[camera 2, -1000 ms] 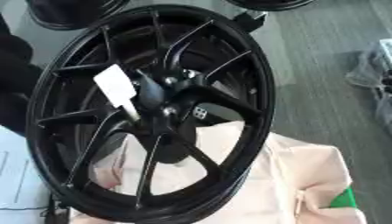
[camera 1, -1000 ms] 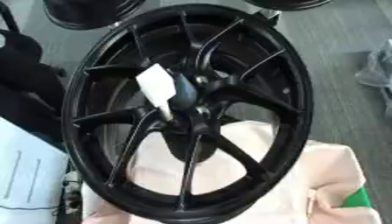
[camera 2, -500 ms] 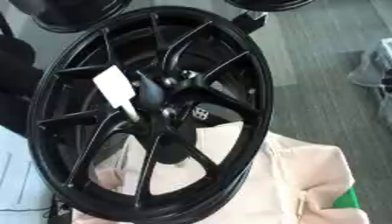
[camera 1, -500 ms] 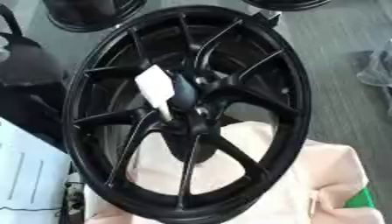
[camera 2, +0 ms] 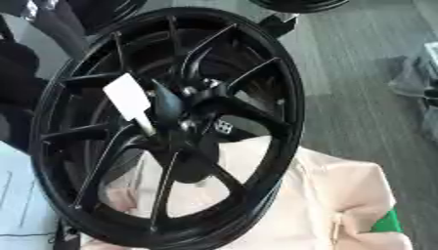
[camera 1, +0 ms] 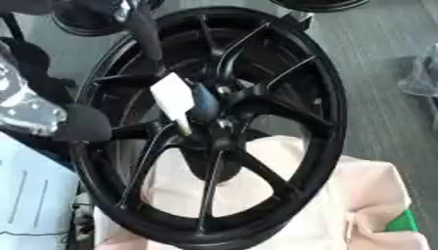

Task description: Pull the pin out of the wheel hub.

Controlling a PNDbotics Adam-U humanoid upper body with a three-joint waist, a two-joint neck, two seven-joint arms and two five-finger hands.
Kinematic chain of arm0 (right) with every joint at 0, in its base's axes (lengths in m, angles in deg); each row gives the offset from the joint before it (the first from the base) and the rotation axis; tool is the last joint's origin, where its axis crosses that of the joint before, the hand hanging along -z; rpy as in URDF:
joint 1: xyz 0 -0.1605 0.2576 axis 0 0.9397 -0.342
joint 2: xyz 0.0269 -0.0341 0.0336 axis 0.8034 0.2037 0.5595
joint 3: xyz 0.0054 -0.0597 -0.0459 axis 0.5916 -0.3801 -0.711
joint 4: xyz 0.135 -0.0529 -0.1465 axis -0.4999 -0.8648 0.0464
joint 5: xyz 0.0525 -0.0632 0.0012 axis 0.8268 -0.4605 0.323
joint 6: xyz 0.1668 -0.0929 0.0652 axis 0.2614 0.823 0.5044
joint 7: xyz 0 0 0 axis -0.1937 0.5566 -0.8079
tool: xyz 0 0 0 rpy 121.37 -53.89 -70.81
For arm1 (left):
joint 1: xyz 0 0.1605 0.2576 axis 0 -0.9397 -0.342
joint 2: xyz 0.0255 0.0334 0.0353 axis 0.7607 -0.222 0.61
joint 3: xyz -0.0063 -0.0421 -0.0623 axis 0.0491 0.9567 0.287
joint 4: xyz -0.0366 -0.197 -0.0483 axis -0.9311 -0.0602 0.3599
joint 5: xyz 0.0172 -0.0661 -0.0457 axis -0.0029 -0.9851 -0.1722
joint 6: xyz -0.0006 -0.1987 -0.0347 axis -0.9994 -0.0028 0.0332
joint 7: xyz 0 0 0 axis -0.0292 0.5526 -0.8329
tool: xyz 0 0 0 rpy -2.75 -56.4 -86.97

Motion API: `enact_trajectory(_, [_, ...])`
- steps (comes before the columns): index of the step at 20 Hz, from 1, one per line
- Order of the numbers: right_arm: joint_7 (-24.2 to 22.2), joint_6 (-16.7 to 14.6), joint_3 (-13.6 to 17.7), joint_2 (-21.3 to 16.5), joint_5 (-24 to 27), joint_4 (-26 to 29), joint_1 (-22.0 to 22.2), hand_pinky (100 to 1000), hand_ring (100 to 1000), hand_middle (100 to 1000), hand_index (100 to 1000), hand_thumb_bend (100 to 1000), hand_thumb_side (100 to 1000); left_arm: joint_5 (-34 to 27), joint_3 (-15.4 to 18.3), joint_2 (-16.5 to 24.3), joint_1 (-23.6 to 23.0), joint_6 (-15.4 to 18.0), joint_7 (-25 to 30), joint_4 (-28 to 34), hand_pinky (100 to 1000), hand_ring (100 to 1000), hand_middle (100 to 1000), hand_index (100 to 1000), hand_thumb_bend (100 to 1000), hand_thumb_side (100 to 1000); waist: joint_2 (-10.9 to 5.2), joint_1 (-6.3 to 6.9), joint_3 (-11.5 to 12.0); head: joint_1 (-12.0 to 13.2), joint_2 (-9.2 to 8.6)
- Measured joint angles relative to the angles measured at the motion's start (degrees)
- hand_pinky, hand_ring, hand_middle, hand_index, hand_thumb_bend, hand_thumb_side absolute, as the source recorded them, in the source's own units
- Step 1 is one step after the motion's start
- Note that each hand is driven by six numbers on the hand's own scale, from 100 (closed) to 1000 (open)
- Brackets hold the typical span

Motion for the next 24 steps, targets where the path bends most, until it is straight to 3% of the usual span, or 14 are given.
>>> enact_trajectory(3, [-0.1,0.0,0.0,0.0,-0.1,0.0,0.0,717,657,615,741,100,670,0.1,-0.3,0.0,0.0,0.0,0.0,0.0,797,804,764,833,461,718,0.00,0.01,0.0,0.0,0.11])
enact_trajectory(4, [-0.1,0.0,0.0,0.0,-0.1,0.0,0.0,717,658,615,741,100,669,0.2,-0.4,0.0,0.2,0.1,0.0,0.0,804,811,773,847,555,625,0.00,0.01,0.0,0.0,0.12])
enact_trajectory(7, [-0.3,0.1,-0.3,0.0,-0.1,0.0,0.0,717,660,615,741,100,671,0.8,-1.4,-1.1,1.9,-0.3,0.0,-0.1,824,826,803,853,600,574,-0.01,0.14,-0.2,-0.1,0.34])
enact_trajectory(14, [-0.8,0.2,-0.7,0.0,-0.3,0.0,-0.1,717,662,615,741,100,675,6.3,-4.5,-3.7,3.1,-3.8,0.0,-2.7,830,822,809,896,697,521,-0.01,0.23,-0.3,-0.6,0.81])
enact_trajectory(18, [-1.0,0.3,-0.8,-0.1,-0.3,0.0,-0.1,717,663,615,741,100,677,10.1,-5.9,-5.2,3.1,-4.0,0.0,-5.6,823,816,800,897,736,486,-0.01,0.23,-0.5,-0.6,0.82])
enact_trajectory(24, [-1.4,0.4,-1.2,-0.1,-0.4,-0.2,-0.5,717,664,616,741,100,677,15.1,-7.0,-7.3,2.8,-3.0,-0.2,-9.2,799,797,779,891,710,478,-0.01,0.23,-0.6,-0.6,0.82])
